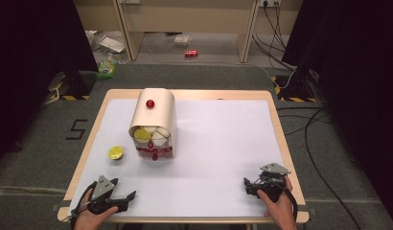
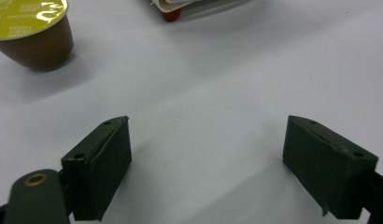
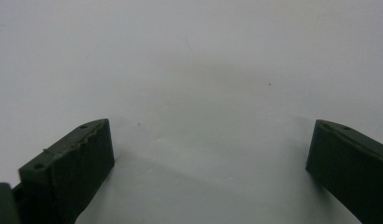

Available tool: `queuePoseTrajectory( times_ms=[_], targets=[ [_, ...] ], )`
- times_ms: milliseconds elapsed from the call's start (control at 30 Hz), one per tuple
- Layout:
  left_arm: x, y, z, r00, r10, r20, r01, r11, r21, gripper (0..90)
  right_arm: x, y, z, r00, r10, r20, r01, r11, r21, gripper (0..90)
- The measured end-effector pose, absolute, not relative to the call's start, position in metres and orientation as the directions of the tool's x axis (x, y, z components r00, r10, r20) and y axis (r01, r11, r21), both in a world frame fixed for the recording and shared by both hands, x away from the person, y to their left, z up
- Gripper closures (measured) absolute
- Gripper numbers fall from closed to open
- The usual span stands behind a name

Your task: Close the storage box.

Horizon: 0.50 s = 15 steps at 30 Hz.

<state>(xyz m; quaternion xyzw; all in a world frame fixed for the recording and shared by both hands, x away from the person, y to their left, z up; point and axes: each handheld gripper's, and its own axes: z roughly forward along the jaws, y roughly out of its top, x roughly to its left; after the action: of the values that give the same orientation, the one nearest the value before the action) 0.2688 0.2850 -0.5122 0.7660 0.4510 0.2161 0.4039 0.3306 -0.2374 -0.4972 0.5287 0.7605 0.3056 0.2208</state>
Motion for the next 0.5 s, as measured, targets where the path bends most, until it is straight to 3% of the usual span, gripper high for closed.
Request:
queuePoseTrajectory(
  times_ms=[500],
  targets=[
    [0.248, 0.296, -0.523, 0.463, 0.886, -0.03, 0.456, -0.209, 0.865, 14.8, 0.331, -0.237, -0.497, -0.344, 0.939, -0.013, 0.669, 0.254, 0.698, 1.1]
  ],
)
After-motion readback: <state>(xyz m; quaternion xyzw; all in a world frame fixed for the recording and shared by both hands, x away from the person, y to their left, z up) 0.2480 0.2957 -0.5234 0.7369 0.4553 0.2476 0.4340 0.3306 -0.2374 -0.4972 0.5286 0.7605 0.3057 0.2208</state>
